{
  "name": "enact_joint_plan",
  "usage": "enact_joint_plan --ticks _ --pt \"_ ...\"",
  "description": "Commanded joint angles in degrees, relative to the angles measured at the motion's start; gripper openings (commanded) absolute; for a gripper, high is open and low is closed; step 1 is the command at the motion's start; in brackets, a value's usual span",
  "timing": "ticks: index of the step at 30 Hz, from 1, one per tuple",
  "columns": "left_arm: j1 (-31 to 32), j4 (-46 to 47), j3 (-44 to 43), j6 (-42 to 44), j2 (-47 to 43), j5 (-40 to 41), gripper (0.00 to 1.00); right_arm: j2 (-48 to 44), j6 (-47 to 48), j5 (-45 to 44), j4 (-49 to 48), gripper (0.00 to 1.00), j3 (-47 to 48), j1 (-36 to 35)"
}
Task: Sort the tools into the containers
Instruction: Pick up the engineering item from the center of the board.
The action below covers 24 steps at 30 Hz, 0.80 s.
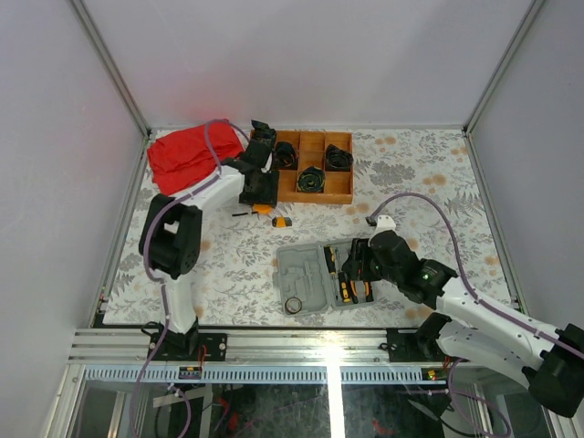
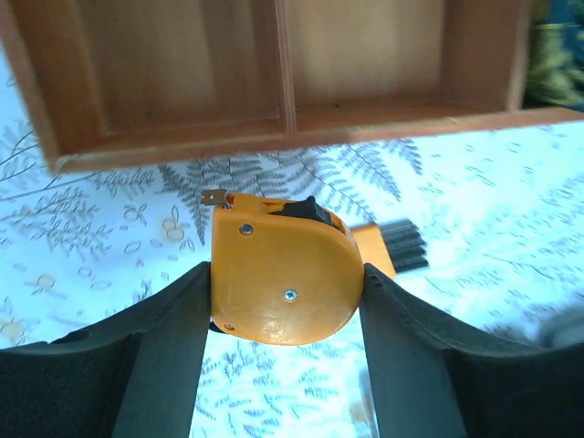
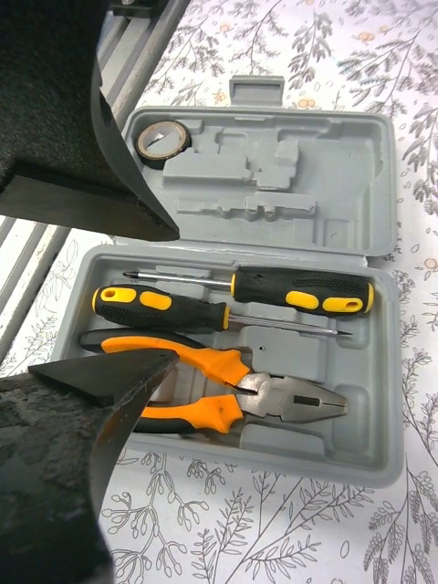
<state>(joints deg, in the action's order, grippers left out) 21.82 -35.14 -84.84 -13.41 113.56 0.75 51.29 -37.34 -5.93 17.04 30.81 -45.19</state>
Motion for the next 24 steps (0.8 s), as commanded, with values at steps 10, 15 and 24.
enact_joint_plan --ticks 10,15,24 --pt "0.4 12.3 15.6 -4.8 -27.7 -19.4 0.35 -14.2 1.8 -6.5 -9.1 0.65 -2.8 0.4" --pt "0.6 25.5 26.4 -11.6 -38.8 -30.1 0.07 -15.9 4.9 -3.3 -16.2 0.68 -3.0 0.4" --pt "4.3 42.2 37.4 -23.5 -53.2 -32.4 0.00 -14.8 1.6 2.3 -33.4 0.68 -5.0 0.4"
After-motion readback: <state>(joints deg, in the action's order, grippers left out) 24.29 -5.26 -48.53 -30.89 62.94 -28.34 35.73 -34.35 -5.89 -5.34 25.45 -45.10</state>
